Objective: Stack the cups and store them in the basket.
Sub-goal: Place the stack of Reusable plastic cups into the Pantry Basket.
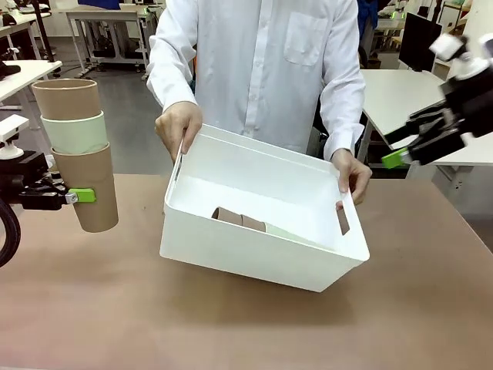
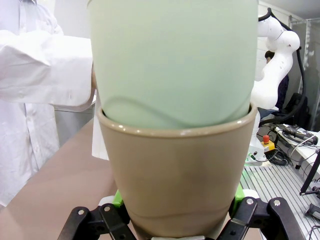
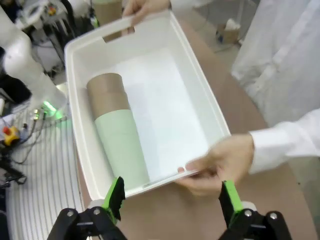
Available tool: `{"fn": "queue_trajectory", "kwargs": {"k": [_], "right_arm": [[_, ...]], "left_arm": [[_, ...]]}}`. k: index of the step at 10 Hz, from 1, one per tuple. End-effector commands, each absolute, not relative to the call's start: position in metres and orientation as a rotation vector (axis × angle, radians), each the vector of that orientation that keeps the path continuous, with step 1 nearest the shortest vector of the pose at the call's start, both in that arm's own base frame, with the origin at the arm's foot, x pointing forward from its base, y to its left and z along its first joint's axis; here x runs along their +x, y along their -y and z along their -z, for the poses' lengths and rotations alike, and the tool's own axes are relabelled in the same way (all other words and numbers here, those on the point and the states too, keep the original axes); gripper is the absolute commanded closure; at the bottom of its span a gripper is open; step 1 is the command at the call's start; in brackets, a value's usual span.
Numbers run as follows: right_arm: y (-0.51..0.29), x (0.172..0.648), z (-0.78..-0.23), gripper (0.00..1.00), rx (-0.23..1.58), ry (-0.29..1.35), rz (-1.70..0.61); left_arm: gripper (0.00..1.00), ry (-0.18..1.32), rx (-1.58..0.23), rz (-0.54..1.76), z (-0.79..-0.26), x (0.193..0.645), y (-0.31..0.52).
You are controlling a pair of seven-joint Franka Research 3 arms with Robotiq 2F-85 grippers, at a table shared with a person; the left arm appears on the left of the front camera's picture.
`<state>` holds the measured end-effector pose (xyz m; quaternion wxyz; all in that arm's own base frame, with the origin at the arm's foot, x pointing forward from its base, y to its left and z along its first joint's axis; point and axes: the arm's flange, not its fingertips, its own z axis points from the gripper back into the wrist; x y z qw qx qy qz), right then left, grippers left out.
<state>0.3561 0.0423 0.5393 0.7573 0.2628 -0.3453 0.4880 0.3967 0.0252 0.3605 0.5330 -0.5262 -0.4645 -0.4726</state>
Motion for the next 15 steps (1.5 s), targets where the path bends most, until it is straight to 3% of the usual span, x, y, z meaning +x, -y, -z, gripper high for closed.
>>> {"fn": "queue_trajectory", "kwargs": {"k": [1, 4, 15], "right_arm": [[-0.003, 0.352, -0.538, 0.0, 0.597, 0.798, -1.121], [0.033, 0.339, -0.533, 0.0, 0.657, 0.87, -1.168], [0.017, 0.344, -0.538, 0.0, 0.605, 0.831, -1.118]], "left_arm": [[0.14, 1.117, -1.264, 1.126, -0.365, 0.396, -0.025], [0.14, 1.117, -1.264, 1.126, -0.365, 0.396, -0.025], [0.14, 1.117, -1.264, 1.126, -0.365, 0.396, -0.025]]}}
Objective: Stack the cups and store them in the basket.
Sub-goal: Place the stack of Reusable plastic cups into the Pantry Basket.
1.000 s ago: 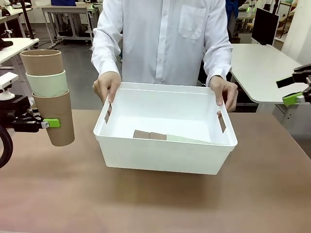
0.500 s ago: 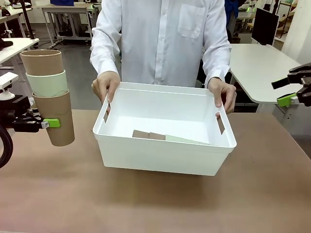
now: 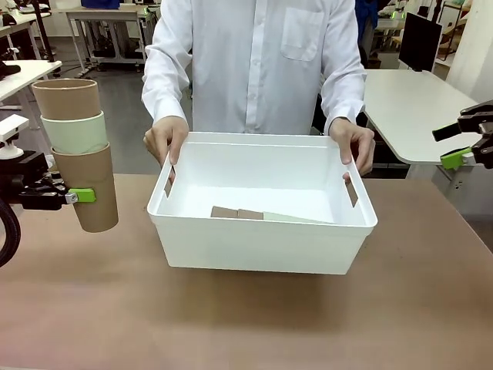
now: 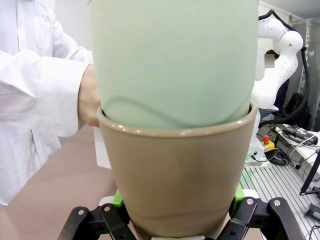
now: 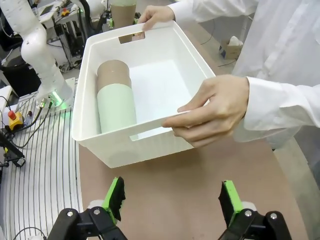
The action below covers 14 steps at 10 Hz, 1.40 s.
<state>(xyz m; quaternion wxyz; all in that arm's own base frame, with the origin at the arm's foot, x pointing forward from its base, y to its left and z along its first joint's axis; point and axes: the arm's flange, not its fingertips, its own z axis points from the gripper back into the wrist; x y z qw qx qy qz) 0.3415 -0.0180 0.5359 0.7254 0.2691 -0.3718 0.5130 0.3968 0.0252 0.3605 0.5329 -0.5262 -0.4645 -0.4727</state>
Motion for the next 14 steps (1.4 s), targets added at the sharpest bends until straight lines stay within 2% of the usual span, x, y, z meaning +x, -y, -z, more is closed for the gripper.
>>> {"fn": "queue_trajectory", "kwargs": {"k": [1, 12, 14], "right_arm": [[0.017, 0.344, -0.538, 0.0, 0.605, 0.831, -1.118], [0.017, 0.344, -0.538, 0.0, 0.605, 0.831, -1.118], [0.017, 0.344, -0.538, 0.0, 0.605, 0.831, -1.118]], "left_arm": [[0.14, 1.117, -1.264, 1.126, -0.365, 0.396, -0.025], [0.14, 1.107, -1.255, 1.127, -0.361, 0.397, -0.025], [0.14, 1.057, -1.189, 1.195, -0.401, 0.385, -0.022]]}}
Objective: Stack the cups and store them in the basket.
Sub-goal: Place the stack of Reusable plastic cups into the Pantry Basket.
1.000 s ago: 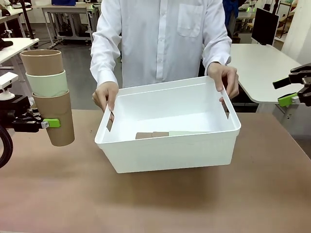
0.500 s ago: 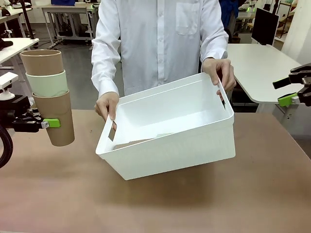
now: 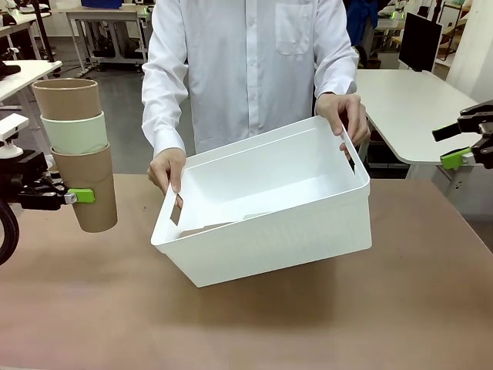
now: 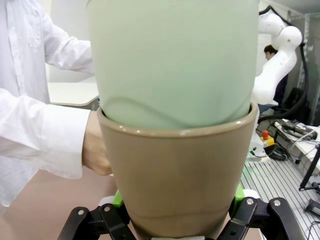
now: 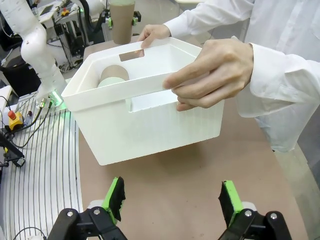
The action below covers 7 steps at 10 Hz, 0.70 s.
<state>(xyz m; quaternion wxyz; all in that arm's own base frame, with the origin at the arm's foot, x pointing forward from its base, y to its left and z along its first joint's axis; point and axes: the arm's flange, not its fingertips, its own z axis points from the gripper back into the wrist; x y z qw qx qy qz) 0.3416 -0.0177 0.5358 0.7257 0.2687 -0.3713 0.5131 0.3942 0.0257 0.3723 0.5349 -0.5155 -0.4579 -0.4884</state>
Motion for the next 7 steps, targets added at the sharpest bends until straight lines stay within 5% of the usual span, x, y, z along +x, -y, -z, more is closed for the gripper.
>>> {"fn": "queue_trajectory", "kwargs": {"k": [1, 7], "right_arm": [[0.017, 0.344, -0.538, 0.0, 0.605, 0.831, -1.118], [0.017, 0.344, -0.538, 0.0, 0.605, 0.831, -1.118]], "left_arm": [[0.14, 1.033, -1.152, 1.21, -0.422, 0.38, -0.019], [0.14, 0.856, -0.968, 1.302, -0.542, 0.385, 0.044]]}}
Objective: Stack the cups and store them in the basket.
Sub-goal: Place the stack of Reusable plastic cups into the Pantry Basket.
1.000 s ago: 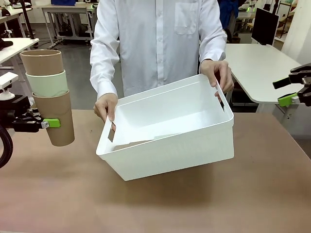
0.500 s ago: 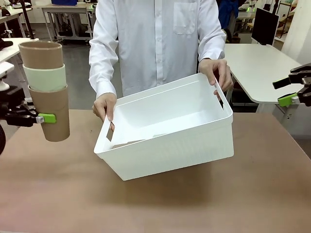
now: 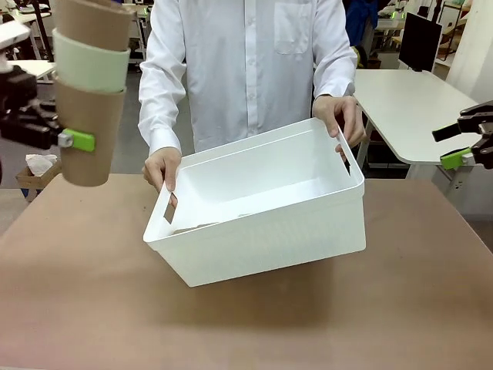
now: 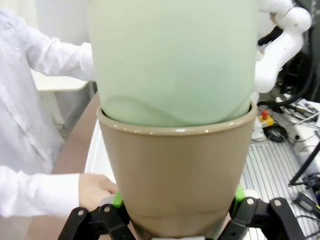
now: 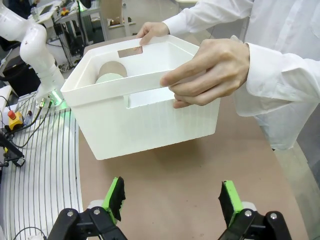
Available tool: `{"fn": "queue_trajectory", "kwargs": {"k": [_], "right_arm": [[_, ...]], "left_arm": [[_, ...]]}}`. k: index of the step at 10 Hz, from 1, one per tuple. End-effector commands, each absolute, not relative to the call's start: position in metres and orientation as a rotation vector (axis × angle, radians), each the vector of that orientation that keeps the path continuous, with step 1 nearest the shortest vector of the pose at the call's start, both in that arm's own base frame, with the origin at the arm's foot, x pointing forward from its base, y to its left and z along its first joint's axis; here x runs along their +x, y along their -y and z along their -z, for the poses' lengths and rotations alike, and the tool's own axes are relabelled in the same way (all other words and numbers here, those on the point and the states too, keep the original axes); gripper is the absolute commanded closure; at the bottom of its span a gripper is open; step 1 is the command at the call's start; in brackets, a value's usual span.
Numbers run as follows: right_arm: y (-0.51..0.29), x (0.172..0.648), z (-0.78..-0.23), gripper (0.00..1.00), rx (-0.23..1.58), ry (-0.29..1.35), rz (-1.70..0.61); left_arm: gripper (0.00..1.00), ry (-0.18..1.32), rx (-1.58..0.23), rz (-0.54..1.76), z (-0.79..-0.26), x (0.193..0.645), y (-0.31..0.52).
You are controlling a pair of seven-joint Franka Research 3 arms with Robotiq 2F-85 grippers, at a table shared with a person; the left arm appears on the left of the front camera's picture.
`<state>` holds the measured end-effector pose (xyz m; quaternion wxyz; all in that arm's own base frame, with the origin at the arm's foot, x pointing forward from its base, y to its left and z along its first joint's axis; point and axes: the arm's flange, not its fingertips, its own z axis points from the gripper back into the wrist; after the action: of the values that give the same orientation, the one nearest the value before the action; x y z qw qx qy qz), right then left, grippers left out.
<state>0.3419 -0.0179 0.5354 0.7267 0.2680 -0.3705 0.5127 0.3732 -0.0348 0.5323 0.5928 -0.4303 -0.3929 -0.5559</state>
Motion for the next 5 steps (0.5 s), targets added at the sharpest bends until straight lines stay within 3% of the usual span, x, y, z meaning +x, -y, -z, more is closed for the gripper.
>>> {"fn": "queue_trajectory", "kwargs": {"k": [1, 5], "right_arm": [[0.017, 0.344, -0.538, 0.0, 0.605, 0.831, -1.118], [0.017, 0.344, -0.538, 0.0, 0.605, 0.831, -1.118]], "left_arm": [[0.14, 0.82, -0.926, 1.32, -0.554, 0.393, 0.062], [0.14, 0.641, -0.737, 1.384, -0.562, 0.42, 0.138]]}}
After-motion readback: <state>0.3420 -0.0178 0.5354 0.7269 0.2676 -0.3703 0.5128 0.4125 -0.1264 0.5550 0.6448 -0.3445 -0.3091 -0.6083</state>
